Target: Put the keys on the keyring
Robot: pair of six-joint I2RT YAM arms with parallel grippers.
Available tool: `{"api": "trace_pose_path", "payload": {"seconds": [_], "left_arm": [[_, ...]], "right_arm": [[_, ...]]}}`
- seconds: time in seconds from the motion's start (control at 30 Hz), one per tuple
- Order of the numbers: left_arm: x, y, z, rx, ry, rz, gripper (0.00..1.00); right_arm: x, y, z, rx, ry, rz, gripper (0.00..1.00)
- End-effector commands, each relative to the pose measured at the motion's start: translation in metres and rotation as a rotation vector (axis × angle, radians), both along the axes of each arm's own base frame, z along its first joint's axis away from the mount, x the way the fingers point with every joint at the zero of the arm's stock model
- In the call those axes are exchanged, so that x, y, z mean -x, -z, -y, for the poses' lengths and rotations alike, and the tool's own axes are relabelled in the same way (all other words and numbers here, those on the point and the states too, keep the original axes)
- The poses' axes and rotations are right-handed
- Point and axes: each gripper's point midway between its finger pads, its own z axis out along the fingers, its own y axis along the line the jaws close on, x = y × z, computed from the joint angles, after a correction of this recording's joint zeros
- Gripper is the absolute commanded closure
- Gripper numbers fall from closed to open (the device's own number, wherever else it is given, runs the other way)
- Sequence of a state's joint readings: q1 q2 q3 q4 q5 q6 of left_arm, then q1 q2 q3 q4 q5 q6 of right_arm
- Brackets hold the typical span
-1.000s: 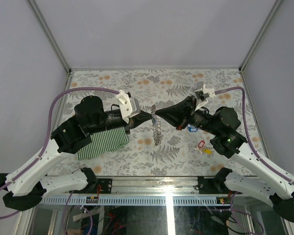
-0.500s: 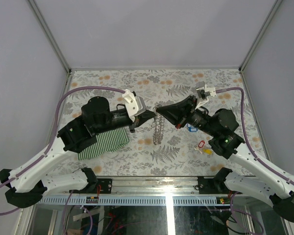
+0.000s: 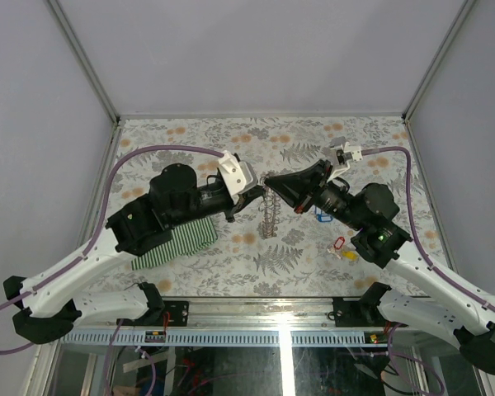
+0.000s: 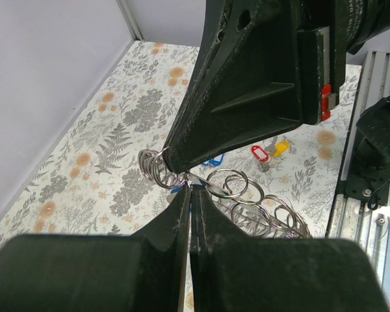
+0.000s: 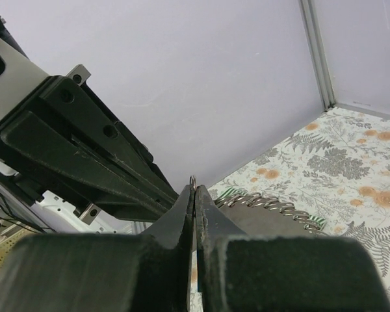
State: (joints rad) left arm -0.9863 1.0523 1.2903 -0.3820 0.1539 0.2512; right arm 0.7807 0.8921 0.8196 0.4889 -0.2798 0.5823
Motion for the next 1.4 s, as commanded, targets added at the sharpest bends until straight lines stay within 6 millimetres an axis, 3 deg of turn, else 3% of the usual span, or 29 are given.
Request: {"api": "trace_pose_path", "payload": {"seconds": [0.0, 0.43, 1.1, 1.2, 1.37], "left_arm": [[0.008, -0.013, 0.005, 0.014, 0.03, 0.027, 1.0], [-0.003, -0.01, -0.004, -0.029, -0.037, 0.051, 1.0], [-0.015, 0.001, -0.015, -0.095, -0.115, 0.073, 0.98], [-0.015, 0.001, -0.016, -0.094, -0.117, 0.075, 0.94], [-0.015, 0.0, -0.017, -0.093, -0.118, 0.078, 0.77]], "right_arm": [[-0.006, -0.027, 0.01, -0.046, 0.073, 0.067, 1.0], [-0.005, -0.015, 0.002, 0.018, 0.04, 0.056, 1.0], [-0.001, -0.016, 0.002, 0.052, 0.023, 0.078, 1.0], [-0.002, -0.015, 0.001, 0.056, 0.023, 0.077, 1.0], [-0.001, -0.015, 0.0, 0.057, 0.014, 0.075, 1.0]]}}
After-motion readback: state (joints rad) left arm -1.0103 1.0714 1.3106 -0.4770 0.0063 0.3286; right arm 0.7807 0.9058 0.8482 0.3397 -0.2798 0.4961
